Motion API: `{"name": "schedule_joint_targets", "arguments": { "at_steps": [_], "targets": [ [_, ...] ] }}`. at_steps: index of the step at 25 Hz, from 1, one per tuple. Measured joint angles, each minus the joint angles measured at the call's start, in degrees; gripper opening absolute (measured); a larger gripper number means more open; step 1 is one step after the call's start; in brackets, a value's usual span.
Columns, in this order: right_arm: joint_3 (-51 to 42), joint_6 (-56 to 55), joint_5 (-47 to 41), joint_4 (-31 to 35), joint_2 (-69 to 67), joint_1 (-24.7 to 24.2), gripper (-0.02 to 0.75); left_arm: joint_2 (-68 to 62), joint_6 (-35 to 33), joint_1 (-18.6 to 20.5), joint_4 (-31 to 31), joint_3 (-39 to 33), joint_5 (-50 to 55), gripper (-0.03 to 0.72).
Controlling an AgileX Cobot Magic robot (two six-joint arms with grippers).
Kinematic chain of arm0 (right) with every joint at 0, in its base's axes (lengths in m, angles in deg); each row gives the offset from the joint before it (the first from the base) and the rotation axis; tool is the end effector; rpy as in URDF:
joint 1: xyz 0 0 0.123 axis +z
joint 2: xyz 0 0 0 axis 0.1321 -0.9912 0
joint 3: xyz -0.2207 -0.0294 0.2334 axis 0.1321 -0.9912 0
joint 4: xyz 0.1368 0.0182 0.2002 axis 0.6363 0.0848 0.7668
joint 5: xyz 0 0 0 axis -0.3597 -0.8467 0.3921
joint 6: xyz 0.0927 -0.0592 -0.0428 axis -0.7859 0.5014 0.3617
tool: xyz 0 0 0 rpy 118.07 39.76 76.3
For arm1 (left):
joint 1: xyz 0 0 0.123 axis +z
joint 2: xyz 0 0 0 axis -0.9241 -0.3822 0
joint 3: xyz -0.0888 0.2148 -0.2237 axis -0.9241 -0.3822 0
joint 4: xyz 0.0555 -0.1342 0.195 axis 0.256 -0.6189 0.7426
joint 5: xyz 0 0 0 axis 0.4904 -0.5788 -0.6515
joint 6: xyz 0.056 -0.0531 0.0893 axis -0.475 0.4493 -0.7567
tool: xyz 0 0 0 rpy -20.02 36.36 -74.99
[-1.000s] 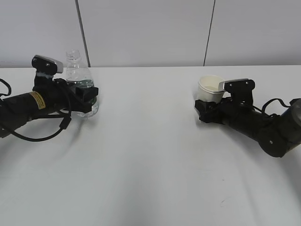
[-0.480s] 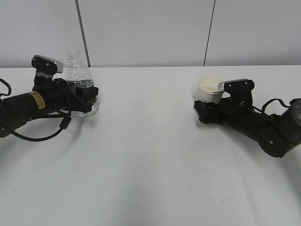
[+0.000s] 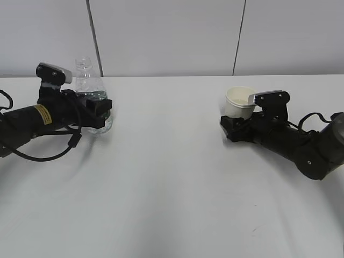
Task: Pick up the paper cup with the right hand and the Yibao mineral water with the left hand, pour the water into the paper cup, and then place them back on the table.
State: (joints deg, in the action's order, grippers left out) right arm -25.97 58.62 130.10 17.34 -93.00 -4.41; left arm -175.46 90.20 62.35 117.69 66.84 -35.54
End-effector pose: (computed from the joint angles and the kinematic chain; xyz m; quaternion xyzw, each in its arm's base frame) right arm 0.4572 0.0570 0.0760 -0.1021 0.8101 0.1250 0.5637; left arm 0.4418 -0.1009 0.1344 0.2474 0.7523 -0.1999 0.5770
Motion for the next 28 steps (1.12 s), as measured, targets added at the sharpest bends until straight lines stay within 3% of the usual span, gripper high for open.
{"name": "schedule_joint_targets", "arguments": {
  "at_steps": [28],
  "targets": [
    [-2.05,1.42,-0.54,-0.03,1.29,0.0,0.587,0.0,0.0,0.0,-1.48,0.0,0.05,0.322]
  ]
}}
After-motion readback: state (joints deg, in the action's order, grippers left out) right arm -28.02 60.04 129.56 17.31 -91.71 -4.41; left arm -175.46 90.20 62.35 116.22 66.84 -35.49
